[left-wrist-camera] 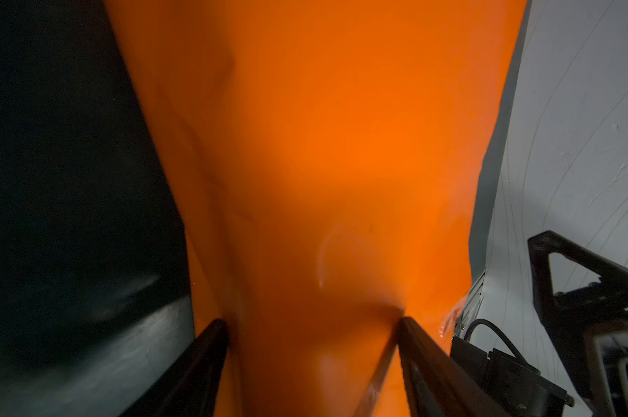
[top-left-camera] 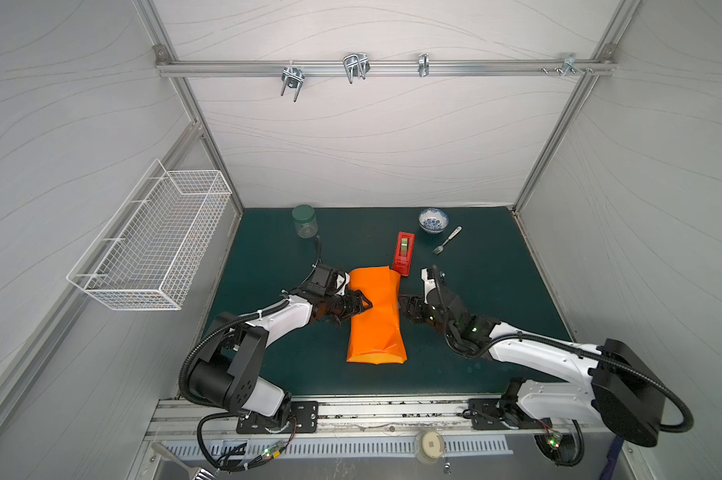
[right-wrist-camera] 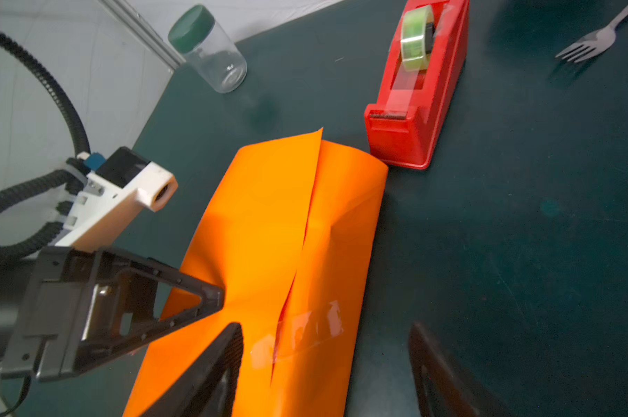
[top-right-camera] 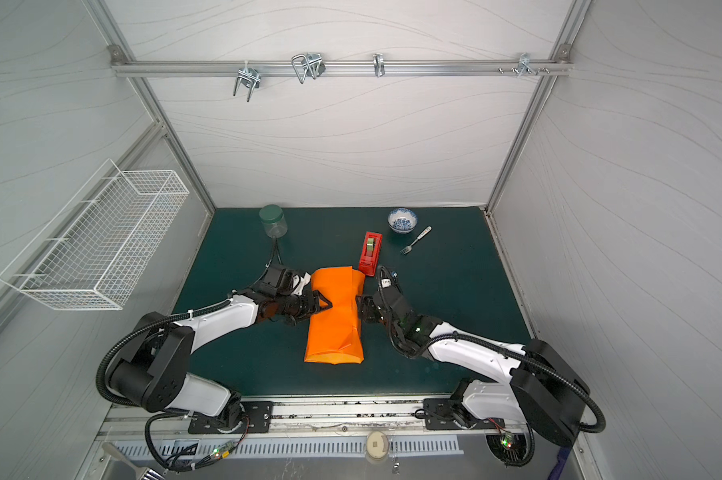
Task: Wrap the gift box in paper
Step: 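Press the tape onto the orange paper seam with the right gripper, then slide the right gripper along the seam toward the left gripper, smoothing tape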
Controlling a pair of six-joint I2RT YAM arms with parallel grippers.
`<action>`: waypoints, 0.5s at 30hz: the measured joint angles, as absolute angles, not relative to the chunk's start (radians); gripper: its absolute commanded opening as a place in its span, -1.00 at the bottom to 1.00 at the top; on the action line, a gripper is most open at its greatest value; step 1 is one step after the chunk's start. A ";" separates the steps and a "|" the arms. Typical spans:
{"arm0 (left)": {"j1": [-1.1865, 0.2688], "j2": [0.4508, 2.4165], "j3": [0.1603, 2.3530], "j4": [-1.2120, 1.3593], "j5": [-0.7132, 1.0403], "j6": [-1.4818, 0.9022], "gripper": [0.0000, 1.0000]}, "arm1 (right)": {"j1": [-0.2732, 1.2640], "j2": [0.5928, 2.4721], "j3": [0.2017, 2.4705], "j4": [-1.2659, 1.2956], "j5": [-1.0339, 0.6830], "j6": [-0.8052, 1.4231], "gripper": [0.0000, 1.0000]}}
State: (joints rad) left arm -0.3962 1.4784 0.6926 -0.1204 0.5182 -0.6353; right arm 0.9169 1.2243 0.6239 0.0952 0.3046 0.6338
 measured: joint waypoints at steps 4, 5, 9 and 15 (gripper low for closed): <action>-0.396 1.478 0.693 -0.121 0.518 -0.635 0.50 | 0.919 1.285 0.748 -0.058 0.260 0.578 0.51; -0.396 1.478 0.693 -0.121 0.518 -0.635 0.50 | 0.920 1.313 0.785 -0.096 0.245 0.565 0.52; -0.396 1.478 0.693 -0.121 0.518 -0.635 0.50 | 0.924 1.405 0.888 -0.196 0.194 0.528 0.52; -0.396 1.478 0.693 -0.121 0.518 -0.635 0.50 | 0.948 1.516 1.003 -0.316 0.163 0.493 0.40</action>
State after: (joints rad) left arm -0.3962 1.4780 0.6926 -0.1207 0.5182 -0.6350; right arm 0.9482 1.5158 1.0027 -0.3161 0.1631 0.4931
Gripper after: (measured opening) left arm 0.750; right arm 0.719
